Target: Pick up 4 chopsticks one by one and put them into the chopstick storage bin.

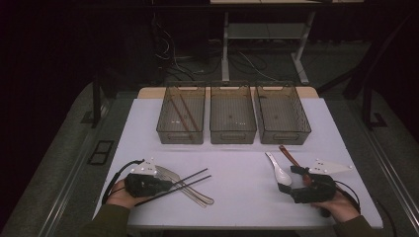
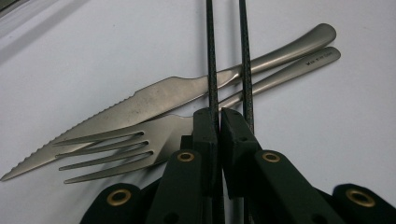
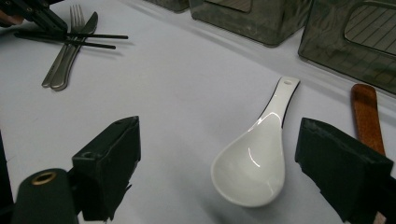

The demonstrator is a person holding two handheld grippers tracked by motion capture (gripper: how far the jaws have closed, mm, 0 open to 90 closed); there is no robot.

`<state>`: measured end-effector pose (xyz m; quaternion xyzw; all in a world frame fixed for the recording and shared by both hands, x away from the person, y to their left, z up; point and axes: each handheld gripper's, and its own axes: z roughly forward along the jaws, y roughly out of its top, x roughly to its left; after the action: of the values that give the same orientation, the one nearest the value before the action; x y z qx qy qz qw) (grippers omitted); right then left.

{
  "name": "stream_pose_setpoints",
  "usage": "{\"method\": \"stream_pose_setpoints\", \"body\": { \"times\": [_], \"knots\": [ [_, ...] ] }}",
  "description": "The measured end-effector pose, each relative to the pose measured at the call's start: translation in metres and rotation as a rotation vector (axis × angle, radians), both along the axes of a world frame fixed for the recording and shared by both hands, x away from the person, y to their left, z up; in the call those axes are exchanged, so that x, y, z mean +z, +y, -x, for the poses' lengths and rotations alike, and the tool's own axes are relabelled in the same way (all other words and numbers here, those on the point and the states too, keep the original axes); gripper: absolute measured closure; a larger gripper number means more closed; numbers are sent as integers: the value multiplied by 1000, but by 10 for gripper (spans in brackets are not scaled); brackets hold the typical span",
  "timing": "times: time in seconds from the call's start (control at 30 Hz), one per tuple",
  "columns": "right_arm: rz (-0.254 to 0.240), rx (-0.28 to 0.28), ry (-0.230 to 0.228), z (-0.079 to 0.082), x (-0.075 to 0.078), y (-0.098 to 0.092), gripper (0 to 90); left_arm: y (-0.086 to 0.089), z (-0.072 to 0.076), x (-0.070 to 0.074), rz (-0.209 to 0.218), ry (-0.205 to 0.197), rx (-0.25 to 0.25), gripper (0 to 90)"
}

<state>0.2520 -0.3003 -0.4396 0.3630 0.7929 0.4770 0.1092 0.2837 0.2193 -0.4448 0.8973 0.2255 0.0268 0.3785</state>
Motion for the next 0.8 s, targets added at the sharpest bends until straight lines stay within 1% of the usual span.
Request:
{"method": "stream_pose_setpoints", "body": {
  "times": [0.23, 0.3, 0.33, 0.5, 0.57, 0.6, 0.67, 0.8],
  "knots": [
    [1, 0, 0, 0, 0, 0, 141, 0, -1, 1, 5, 8, 5, 843],
    [1, 0, 0, 0, 0, 0, 141, 0, -1, 2, 9, 7, 11, 845],
    [0, 0, 0, 0, 0, 0, 141, 0, -1, 3, 19, 7, 16, 845],
    [2, 1, -1, 0, 0, 0, 141, 0, -1, 5, 22, 9, 15, 846],
    [0, 0, 0, 0, 0, 0, 141, -1, -1, 7, 30, 12, 24, 846],
    [-1, 0, 0, 0, 0, 0, 141, 0, -2, 8, 27, 10, 20, 846],
    [0, 0, 0, 0, 0, 0, 141, -1, -2, 10, 40, 15, 35, 846],
    [0, 2, -1, 0, 0, 1, 141, -3, -2, 13, 41, 18, 47, 845]
  ]
}}
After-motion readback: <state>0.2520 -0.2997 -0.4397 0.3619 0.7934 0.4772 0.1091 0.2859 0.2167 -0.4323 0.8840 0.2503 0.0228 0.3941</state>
